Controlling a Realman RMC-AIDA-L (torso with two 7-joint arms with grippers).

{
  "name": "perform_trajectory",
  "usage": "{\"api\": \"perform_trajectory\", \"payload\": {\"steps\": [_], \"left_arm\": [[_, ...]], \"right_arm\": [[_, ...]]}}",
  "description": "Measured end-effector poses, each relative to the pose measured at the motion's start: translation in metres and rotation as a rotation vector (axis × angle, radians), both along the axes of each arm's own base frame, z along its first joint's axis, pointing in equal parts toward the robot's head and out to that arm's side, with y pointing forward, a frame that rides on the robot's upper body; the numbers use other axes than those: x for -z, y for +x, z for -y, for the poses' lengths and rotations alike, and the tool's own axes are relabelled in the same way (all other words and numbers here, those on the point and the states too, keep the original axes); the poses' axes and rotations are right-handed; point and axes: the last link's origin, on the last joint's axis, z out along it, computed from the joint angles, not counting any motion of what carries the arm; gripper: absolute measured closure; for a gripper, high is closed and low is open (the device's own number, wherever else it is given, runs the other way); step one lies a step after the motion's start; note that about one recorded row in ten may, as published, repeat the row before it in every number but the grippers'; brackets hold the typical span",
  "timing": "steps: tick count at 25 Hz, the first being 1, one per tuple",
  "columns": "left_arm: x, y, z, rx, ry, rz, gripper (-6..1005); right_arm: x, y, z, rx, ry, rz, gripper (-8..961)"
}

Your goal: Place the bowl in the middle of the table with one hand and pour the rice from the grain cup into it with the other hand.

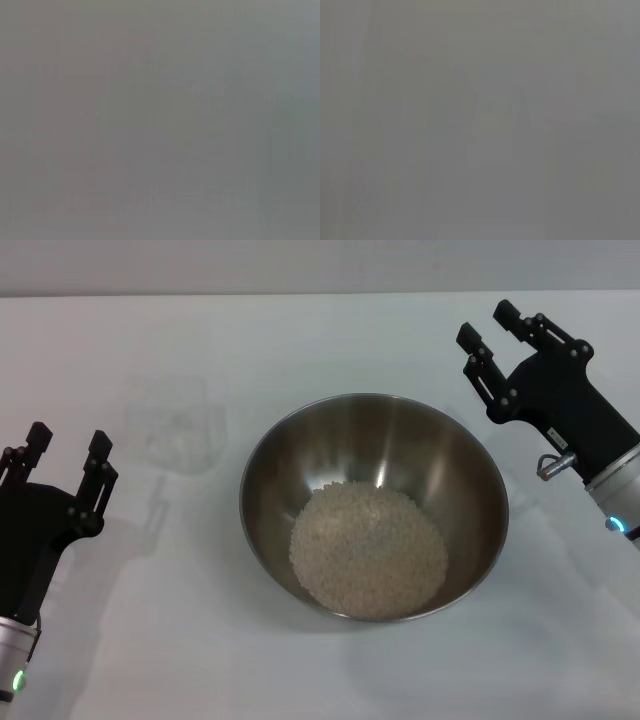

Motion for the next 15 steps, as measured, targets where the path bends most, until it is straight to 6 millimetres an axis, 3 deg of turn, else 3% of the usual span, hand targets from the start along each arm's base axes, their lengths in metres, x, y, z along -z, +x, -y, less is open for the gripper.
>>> {"api": "perform_trajectory", "payload": {"steps": [4, 15], "left_arm": [[-0.003, 0.003, 0.0, 0.015, 0.019, 0.009, 384], [-0.01, 0.009, -0.006, 0.055, 0.062, 0.024, 383]], "right_arm": [[-0.003, -0.004, 0.0, -0.027, 0.016, -0.008, 513], [-0.009, -0.018, -0.019, -0.048, 0.048, -0.02, 326]]}}
